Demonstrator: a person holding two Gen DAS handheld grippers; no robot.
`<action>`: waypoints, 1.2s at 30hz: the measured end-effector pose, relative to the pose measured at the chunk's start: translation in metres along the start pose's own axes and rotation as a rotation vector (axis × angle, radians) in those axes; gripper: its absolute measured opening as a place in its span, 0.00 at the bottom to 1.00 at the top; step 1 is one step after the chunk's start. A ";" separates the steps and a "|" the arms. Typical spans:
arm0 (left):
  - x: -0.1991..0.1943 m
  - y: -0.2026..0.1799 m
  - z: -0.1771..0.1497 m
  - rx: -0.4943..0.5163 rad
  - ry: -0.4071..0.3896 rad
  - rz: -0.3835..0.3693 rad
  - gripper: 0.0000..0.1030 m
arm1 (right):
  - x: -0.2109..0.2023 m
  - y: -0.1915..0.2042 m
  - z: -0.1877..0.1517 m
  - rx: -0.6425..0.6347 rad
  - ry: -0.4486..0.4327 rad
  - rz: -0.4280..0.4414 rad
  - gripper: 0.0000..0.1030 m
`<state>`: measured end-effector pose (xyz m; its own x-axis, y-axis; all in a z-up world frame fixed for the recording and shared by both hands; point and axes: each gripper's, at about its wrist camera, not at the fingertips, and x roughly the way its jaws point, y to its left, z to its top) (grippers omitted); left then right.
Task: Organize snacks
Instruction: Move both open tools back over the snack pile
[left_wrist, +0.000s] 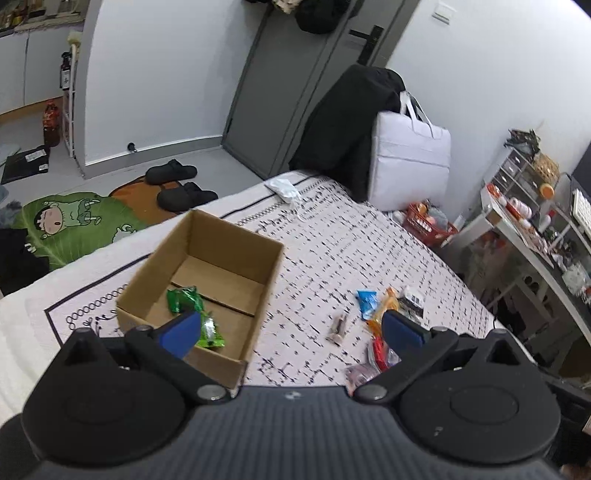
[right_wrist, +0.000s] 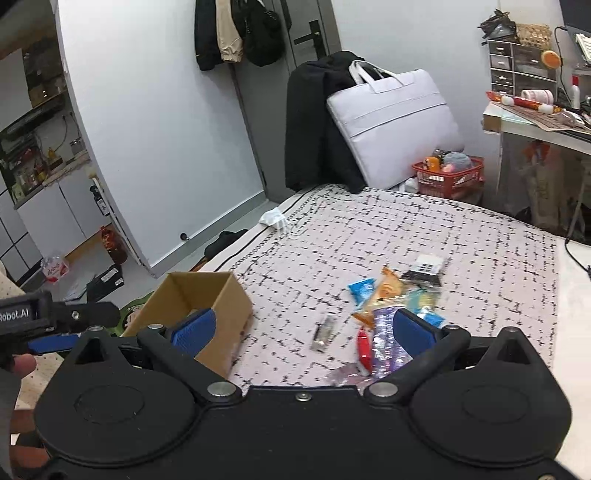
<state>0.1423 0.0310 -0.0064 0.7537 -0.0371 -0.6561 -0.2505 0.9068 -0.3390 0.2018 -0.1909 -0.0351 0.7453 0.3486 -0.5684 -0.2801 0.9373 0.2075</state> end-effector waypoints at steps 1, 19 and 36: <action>0.001 -0.003 -0.002 0.001 0.004 -0.006 1.00 | 0.000 -0.005 0.001 -0.002 0.001 -0.004 1.00; 0.039 -0.057 -0.030 0.018 0.048 0.023 1.00 | 0.016 -0.073 -0.002 -0.002 0.060 -0.086 1.00; 0.105 -0.092 -0.067 -0.006 0.168 0.075 1.00 | 0.064 -0.117 -0.011 0.110 0.184 -0.007 1.00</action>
<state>0.2038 -0.0842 -0.0889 0.6208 -0.0391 -0.7830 -0.3063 0.9072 -0.2882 0.2762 -0.2782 -0.1043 0.6209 0.3445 -0.7041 -0.1999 0.9381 0.2828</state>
